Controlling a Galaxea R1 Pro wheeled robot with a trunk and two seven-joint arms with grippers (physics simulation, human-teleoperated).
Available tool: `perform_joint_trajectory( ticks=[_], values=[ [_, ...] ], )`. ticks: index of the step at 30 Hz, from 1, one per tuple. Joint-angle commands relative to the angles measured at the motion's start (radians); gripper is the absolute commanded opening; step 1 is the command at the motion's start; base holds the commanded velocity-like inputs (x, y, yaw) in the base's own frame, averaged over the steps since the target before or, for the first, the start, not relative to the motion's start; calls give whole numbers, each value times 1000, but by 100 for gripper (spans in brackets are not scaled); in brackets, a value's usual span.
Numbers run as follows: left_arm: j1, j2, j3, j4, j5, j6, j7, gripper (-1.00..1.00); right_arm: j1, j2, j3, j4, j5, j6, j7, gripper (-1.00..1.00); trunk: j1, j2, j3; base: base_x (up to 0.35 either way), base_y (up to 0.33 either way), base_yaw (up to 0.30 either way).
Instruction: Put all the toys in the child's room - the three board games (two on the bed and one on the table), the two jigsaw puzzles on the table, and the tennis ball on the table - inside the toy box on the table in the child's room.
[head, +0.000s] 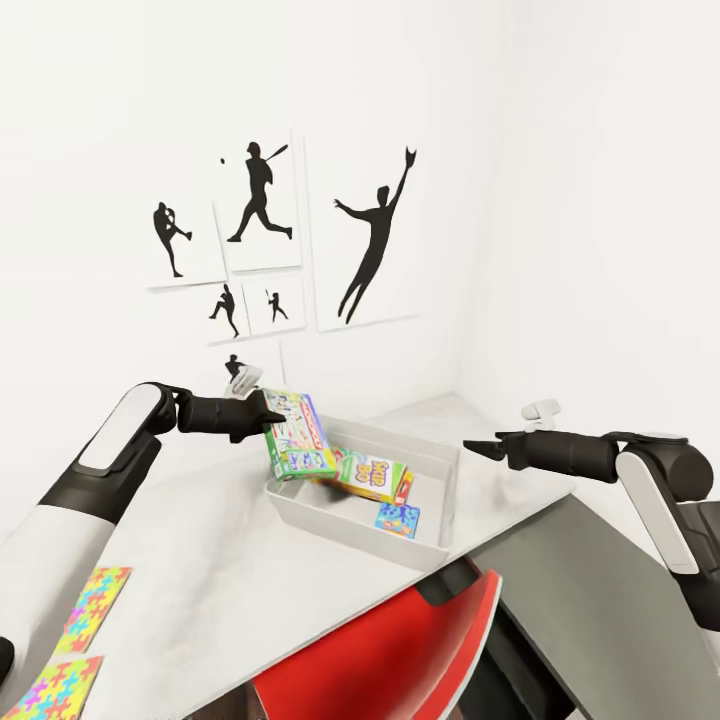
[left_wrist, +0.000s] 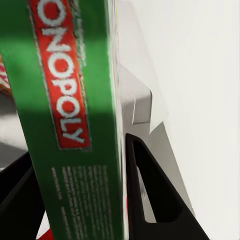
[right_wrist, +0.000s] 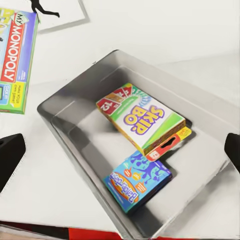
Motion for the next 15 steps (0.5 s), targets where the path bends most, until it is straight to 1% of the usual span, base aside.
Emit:
perform_joint_trajectory(
  ticks=[1,4,5,8,12,15],
  values=[
    [-2,1,-2,-1,12,-1,9,-100,-1,-1,0,-1,6,3,7,100,1,-2,-2,69,10,296],
    [-2,0,-2,0,12,-1,10,-100,-1,-1,0,-1,6,3,7,100,1,-2,-2,32,5,214],
    [-2,0,-2,0,11,-2,10,-100,-1,-1,-9,-1,6,3,7,100,1,-2,-2,7,1,63],
    [-2,0,-2,-1,11,-2,10,-100,-1,-1,-15,-1,6,3,7,100,1,-2,-2,15,-11,35],
    [2,0,1,-4,11,-2,9,-100,0,0,-19,-1,6,1,7,100,1,-2,-2,231,-155,5],
    [5,0,5,-3,10,-3,9,-100,1,0,-20,-1,6,-4,8,100,1,-2,-2,171,-72,1]
  ],
)
